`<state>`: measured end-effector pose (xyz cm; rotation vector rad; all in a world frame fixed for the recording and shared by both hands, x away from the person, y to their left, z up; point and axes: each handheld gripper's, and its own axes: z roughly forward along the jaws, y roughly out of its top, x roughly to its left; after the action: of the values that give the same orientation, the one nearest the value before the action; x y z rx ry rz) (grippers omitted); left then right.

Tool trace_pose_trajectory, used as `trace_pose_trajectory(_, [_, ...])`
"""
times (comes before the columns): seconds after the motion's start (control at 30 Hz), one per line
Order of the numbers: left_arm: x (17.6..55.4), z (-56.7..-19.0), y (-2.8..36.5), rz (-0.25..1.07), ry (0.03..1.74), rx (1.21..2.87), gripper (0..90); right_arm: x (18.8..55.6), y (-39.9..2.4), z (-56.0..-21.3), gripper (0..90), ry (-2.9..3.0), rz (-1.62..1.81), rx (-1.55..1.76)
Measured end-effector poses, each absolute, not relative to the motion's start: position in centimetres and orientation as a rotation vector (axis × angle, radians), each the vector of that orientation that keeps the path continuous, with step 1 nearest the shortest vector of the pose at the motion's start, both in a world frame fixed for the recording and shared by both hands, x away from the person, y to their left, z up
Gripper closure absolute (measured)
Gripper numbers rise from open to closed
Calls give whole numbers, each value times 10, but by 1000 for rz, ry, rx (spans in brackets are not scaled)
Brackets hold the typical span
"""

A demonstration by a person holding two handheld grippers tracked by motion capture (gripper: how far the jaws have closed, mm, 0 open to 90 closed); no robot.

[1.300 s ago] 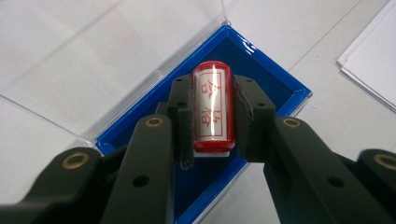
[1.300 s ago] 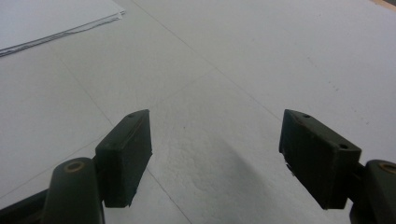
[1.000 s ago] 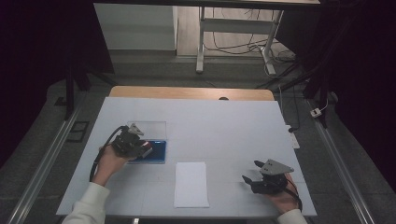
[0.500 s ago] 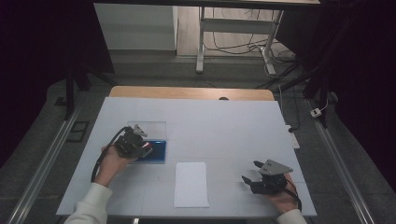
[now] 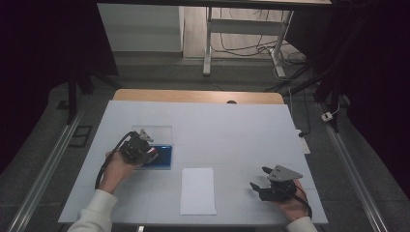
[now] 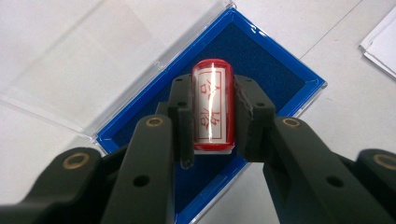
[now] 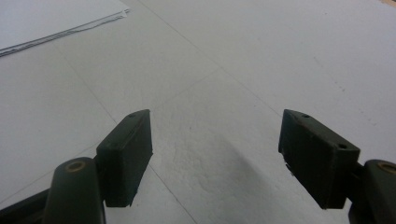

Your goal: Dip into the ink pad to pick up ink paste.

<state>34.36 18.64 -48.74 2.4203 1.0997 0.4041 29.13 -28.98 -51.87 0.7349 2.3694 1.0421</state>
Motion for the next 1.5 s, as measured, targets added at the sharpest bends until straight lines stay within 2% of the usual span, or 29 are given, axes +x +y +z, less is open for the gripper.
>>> trace_pose_trajectory(0.8, [344, -488, 189, 400, 1079, 2415, 704, 291, -290, -519, 253, 2367, 1046, 736])
trace_pose_trajectory(0.93, [340, -481, 194, 429, 1064, 2387, 703, 291, -291, -518, 254, 2361, 1040, 738])
trace_pose_trajectory(1.03, [340, -471, 203, 364, 1070, 2303, 702, 292, -293, -517, 254, 2359, 1048, 743])
trace_pose_trajectory(1.2, [333, -456, 210, 378, 1067, 2243, 701, 291, -294, -517, 254, 2354, 1050, 747])
trace_pose_trajectory(1.5, [329, -448, 212, 400, 1065, 2245, 700, 291, -293, -518, 254, 2360, 1045, 743])
